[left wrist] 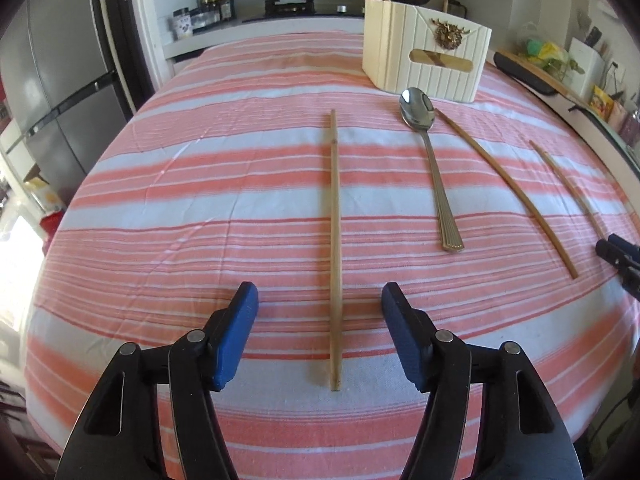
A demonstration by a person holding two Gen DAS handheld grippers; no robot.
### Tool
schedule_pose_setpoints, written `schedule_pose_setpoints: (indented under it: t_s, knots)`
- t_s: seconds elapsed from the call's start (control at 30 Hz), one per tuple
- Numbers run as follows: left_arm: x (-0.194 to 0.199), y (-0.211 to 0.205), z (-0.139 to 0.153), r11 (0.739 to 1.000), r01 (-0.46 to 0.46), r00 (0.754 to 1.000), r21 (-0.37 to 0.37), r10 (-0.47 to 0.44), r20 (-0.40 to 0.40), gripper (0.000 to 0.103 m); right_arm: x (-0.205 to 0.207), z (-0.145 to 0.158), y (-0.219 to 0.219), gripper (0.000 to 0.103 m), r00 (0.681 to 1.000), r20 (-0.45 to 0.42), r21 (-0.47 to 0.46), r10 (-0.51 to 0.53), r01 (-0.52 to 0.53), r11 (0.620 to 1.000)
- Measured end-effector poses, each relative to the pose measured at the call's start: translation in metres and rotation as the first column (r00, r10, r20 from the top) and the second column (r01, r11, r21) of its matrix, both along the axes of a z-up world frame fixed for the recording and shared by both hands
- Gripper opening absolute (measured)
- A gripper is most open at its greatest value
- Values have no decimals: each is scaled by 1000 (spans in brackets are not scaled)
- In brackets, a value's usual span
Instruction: Organize utensils
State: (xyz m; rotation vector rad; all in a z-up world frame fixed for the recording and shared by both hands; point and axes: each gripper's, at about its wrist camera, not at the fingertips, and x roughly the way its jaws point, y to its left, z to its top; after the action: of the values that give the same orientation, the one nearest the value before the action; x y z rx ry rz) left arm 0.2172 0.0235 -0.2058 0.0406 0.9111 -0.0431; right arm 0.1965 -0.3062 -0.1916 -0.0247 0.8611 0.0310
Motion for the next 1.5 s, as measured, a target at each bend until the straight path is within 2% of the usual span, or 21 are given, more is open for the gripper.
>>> schedule_pose_setpoints:
  t_s: [0.17, 0.27, 0.5, 1.03, 1.13, 1.2, 1.3, 1.4, 1.5]
  knots:
    - [8, 4, -2, 1000, -20, 1000, 3, 20, -10, 83, -5, -3, 2, 45, 999, 29, -17, 36, -36, 999]
    - [9, 4, -3, 1000, -22, 1000, 9, 22, -5, 86, -5, -4, 1, 45, 999, 40, -10, 38, -37, 999]
    - [9, 5, -5, 999, -31, 1000, 9, 31, -4, 88, -8, -5, 5, 45, 998, 66, -28, 22, -20, 999]
    - [9, 5, -5, 999, -37, 999, 7, 37, -5, 90, -8, -5, 9, 45, 998, 66, -48, -9, 12, 999]
    - [12, 7, -2, 1000, -12, 999, 5, 13, -43, 91, -4, -3, 7, 45, 1000, 28, -43, -3, 4, 999]
    - [16, 9, 4, 999, 34, 997, -3, -34, -76, 88, 4, 1, 3, 45, 999, -45, -28, 20, -21, 999]
    - [21, 21, 24, 996, 72, 995, -53, -76, -71, 86, 18, 10, -4, 48, 987, -152, 5, 48, -48, 999]
    - [38, 33, 41, 991, 95, 993, -98, -102, -65, 86, 30, 21, -9, 48, 982, -165, 39, 92, -86, 996]
    - [65, 38, 46, 987, 112, 989, -116, -122, -88, 86, 52, 25, -12, 49, 969, -213, 62, 126, -116, 991]
